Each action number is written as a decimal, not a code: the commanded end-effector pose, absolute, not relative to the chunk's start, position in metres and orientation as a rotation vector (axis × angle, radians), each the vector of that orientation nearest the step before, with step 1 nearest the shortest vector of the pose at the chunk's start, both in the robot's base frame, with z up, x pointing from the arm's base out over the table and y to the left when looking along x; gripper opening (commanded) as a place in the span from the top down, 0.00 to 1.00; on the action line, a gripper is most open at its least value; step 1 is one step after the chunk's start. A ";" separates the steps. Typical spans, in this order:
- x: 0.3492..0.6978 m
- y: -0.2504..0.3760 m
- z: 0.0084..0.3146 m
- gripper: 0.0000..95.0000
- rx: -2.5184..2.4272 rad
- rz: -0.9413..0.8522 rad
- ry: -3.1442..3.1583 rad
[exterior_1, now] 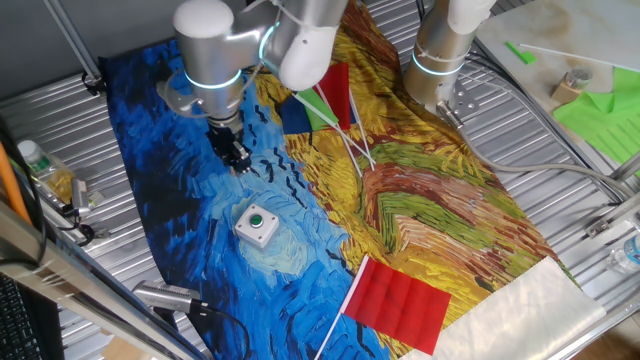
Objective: Pick up the small block on the left and move it to the right
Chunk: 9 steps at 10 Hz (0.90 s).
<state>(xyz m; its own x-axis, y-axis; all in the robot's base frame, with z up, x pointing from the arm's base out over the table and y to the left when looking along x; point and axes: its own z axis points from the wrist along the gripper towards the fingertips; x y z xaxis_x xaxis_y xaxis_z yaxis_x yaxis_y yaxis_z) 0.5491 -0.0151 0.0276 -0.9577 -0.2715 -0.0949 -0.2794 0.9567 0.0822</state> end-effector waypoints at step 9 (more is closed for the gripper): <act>0.546 -0.017 0.018 0.60 -0.590 0.105 2.986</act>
